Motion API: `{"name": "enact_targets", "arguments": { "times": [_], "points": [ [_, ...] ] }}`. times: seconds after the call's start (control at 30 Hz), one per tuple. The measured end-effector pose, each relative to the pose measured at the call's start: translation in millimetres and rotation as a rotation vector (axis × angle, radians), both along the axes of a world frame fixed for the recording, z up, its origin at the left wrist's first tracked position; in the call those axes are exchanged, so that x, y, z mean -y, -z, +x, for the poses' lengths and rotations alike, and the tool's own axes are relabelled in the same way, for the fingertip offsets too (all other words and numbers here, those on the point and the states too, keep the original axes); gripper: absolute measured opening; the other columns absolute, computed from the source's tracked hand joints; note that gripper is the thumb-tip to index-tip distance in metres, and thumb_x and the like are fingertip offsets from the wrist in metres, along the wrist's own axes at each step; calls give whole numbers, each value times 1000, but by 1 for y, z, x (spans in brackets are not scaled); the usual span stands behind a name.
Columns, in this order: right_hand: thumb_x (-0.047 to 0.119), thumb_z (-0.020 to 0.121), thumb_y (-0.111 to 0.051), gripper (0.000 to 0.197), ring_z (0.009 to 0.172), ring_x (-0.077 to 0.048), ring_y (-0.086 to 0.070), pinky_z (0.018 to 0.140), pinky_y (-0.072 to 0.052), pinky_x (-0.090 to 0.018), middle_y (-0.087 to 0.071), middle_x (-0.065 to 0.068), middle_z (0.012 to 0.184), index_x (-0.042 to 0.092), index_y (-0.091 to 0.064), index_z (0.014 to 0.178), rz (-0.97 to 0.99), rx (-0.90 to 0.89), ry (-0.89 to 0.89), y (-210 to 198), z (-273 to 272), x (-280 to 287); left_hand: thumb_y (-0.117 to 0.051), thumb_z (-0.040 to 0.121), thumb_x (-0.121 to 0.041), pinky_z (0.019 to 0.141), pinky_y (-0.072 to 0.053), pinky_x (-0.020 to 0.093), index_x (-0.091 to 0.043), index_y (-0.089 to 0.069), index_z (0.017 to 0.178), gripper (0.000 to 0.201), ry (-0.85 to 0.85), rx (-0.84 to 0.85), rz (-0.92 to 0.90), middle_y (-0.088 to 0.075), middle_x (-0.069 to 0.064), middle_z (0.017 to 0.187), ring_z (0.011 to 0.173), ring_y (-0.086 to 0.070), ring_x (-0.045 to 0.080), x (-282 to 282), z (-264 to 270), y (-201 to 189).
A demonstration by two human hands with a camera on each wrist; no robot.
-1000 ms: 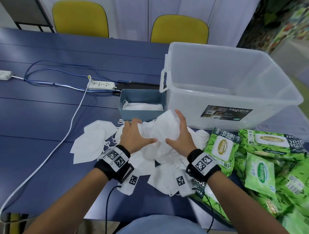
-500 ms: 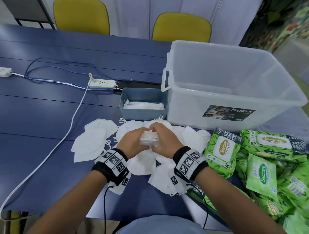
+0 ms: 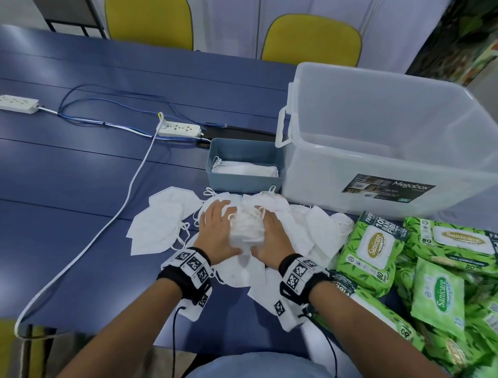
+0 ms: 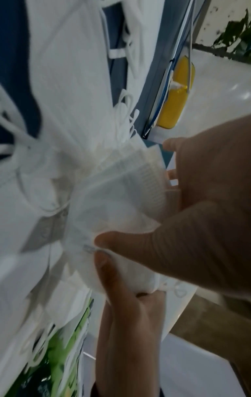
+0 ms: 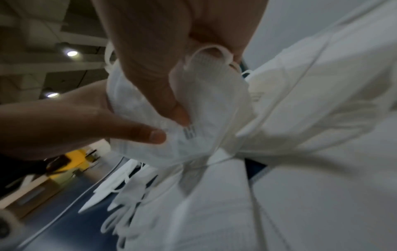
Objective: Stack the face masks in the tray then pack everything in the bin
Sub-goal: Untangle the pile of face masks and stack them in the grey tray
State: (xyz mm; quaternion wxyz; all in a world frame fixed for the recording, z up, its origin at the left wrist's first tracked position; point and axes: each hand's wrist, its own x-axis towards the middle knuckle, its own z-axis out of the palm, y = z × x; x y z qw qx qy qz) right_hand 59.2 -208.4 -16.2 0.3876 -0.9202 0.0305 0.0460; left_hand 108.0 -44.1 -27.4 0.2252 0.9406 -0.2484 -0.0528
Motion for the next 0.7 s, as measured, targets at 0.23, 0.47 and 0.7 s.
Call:
{"name": "enact_targets", "arguments": {
  "times": [0.23, 0.47, 0.7],
  "points": [
    [2, 64, -69, 66, 106, -23, -50, 92, -45, -40, -50, -5, 116, 15, -48, 125, 91, 190, -11, -10, 6, 1, -72, 67, -25, 77, -47, 38, -32, -47, 96, 39, -11, -113, -461, -49, -4, 90, 85, -52, 20, -4, 2, -4],
    [14, 70, -75, 89, 133, -23, -31, 112, -28, -36, -32, -8, 144, 21, -27, 144, 83, -69, 5, -4, 5, -2, -78, 67, 2, 104, -31, 25, -25, -18, 147, 104, -290, -412, -505, -29, 6, 148, 133, -33, 22, -4, -15, 6],
    [32, 62, -72, 97, 130, -26, -29, 112, -26, -40, -35, -10, 136, 16, -25, 146, 57, -15, 24, -12, 13, -4, -45, 62, -39, 86, -47, 42, -11, -56, 116, 62, -196, -220, -225, -57, 3, 112, 103, -55, 22, 0, 15, 38]
  ]
}}
